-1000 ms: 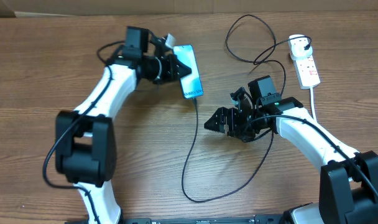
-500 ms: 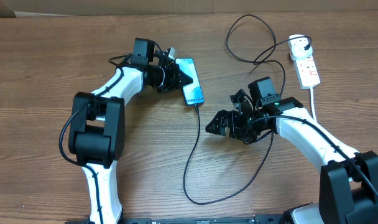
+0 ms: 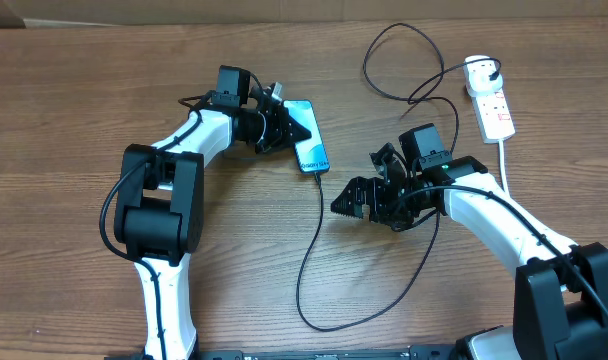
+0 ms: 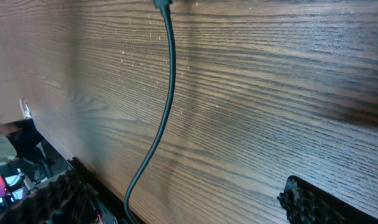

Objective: Plug charger to phone and switch on socket
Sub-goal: 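Lower the phone flat onto the table with the left gripper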

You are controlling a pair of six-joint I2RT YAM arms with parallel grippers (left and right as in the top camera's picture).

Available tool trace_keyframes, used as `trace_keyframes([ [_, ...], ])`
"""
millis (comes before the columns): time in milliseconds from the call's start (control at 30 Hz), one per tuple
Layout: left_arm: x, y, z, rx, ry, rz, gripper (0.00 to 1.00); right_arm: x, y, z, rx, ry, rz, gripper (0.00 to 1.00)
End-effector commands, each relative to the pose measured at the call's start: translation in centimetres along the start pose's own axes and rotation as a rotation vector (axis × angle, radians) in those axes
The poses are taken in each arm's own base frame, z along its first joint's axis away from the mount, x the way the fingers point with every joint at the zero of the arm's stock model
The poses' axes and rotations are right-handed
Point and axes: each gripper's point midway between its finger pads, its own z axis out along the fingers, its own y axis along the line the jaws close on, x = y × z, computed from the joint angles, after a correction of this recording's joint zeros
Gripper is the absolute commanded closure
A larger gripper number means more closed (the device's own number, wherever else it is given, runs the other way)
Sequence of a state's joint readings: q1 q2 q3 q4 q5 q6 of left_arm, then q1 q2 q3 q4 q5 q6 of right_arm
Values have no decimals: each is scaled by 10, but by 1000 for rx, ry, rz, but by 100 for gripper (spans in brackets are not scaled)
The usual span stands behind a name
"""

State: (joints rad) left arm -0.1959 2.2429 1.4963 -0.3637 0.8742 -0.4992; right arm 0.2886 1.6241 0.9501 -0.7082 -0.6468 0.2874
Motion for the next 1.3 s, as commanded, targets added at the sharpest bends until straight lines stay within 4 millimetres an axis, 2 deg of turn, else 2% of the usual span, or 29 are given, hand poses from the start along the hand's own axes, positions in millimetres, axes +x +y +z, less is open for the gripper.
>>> trace_keyframes([
  [0,1,14,1,-69,-2,-31,92,-5,4,-4,-4,-20,-20,0],
  [233,5,21,0,-104,7,-32,91,-5,4,-4,-4,-20,-20,0],
  [400,5,20,0,-99,8,-37,87,-5,4,-4,-4,-20,-20,0],
  [667,2,23,-7,-87,0,-50,73,-4,4,-4,-3,-18,-19,0],
  [967,-1,46,-30,-112,-7,-122,64,-3,3,-4,-2,-14,-16,0],
  [1100,1,57,-36,-152,-6,-134,58,-3,3,-4,-2,-14,-16,0],
  [1267,5,65,-40,-202,2,-137,56,-3,3,-4,-1,-13,-15,0],
])
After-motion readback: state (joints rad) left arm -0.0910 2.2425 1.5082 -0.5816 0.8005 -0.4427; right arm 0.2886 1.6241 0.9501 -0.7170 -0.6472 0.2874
